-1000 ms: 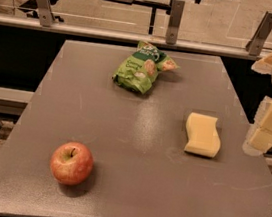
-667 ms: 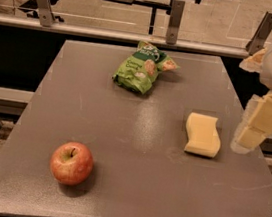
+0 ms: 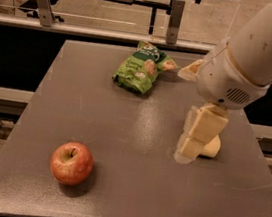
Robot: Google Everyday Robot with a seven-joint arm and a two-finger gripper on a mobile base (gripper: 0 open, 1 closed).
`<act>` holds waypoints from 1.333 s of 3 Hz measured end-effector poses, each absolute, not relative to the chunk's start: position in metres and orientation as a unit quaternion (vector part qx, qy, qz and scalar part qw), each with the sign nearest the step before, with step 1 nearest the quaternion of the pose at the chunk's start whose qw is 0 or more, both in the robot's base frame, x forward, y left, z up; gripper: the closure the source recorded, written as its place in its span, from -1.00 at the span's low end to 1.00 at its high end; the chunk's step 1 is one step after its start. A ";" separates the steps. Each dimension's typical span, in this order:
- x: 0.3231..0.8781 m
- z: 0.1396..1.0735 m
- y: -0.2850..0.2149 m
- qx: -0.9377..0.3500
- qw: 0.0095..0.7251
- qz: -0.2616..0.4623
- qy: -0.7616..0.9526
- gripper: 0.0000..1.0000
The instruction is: Move apple near green rice chip bag
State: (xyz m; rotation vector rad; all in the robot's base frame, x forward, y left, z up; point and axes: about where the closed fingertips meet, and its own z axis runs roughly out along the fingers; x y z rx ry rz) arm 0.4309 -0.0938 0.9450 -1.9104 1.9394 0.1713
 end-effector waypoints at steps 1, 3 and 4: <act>0.422 0.929 -0.051 -0.708 0.212 0.106 0.666 -1.00; 0.406 0.886 0.035 -0.750 0.225 0.184 0.594 -1.00; 0.404 0.868 0.053 -0.759 0.221 0.201 0.578 -1.00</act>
Offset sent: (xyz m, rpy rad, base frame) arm -0.0330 0.1391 -0.0522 0.2249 0.0986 0.3107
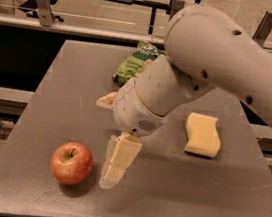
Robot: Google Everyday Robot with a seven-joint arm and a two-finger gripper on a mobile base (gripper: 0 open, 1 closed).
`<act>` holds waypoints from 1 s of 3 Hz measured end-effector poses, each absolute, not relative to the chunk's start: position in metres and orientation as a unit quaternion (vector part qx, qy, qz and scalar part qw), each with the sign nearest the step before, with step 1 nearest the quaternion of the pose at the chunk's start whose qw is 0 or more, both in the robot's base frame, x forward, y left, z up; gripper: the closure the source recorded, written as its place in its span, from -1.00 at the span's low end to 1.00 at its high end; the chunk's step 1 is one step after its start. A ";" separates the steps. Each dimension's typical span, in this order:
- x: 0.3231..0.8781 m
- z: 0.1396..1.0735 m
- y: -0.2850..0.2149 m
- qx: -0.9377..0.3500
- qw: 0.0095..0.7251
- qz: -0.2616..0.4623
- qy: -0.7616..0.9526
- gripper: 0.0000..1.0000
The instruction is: Move apple near green rice chip bag
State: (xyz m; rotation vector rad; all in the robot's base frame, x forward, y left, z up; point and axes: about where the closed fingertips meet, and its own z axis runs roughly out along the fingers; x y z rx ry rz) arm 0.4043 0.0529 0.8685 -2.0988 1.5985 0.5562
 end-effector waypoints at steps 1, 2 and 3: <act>0.397 0.857 0.068 -0.768 0.215 0.216 0.563 -1.00; 0.389 0.852 0.083 -0.776 0.210 0.231 0.547 -1.00; 0.381 0.846 0.094 -0.782 0.204 0.245 0.535 -1.00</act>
Offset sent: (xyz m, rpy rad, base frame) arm -0.0253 0.0490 -0.0269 0.0437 0.0724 0.1384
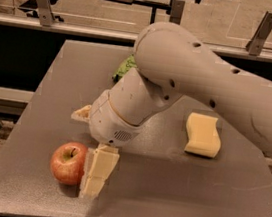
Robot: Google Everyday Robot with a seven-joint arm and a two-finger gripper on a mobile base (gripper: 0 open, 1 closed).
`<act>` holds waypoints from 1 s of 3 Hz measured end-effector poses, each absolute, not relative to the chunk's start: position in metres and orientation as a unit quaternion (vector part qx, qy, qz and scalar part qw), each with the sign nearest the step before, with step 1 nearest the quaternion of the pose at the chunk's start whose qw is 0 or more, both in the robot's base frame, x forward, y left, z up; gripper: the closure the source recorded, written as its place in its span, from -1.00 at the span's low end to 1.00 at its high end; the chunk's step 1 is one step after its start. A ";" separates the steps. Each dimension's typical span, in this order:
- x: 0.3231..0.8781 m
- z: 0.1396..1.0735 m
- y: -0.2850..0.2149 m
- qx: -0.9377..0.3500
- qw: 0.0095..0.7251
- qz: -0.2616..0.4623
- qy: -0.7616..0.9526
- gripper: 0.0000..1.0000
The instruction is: Move apple near green rice chip bag
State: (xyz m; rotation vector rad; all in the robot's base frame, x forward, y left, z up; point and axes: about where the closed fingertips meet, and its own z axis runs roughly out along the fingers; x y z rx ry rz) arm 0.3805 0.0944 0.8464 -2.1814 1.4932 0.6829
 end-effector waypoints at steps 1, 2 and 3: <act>0.376 0.844 0.098 -0.784 0.199 0.255 0.530 -0.66; 0.377 0.849 0.091 -0.779 0.197 0.261 0.535 -0.04; 0.390 0.859 0.074 -0.764 0.200 0.256 0.557 0.58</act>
Offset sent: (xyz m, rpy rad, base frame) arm -0.0028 -0.0096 0.0016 0.0209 0.0579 0.0069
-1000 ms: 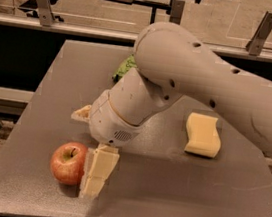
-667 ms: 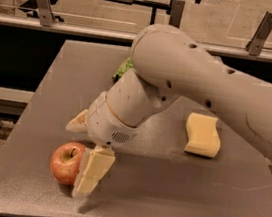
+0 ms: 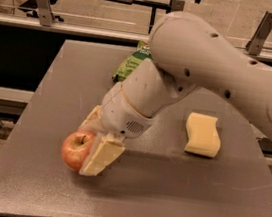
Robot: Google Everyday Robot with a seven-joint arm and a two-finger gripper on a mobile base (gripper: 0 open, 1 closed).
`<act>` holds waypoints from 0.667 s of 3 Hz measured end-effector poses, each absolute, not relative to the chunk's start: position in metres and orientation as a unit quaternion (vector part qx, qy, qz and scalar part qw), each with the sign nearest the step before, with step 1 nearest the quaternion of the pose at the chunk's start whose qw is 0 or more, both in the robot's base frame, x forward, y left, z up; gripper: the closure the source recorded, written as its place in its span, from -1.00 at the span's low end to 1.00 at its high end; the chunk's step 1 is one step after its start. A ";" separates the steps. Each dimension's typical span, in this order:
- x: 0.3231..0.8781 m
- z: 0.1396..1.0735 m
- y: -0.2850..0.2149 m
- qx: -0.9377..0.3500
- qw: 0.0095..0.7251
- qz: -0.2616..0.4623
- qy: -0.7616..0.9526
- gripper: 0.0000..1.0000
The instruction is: Move apple near green rice chip bag
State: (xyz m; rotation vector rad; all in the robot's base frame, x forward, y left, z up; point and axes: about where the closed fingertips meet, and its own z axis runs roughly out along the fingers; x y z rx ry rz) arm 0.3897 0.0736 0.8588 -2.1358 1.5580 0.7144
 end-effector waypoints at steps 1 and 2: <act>0.434 0.877 0.036 -0.723 0.224 0.233 0.611 1.00; 0.479 0.889 -0.005 -0.672 0.258 0.206 0.663 1.00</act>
Offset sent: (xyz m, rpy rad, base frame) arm 0.1497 -0.1364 0.0443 0.0410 -0.0885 -0.5268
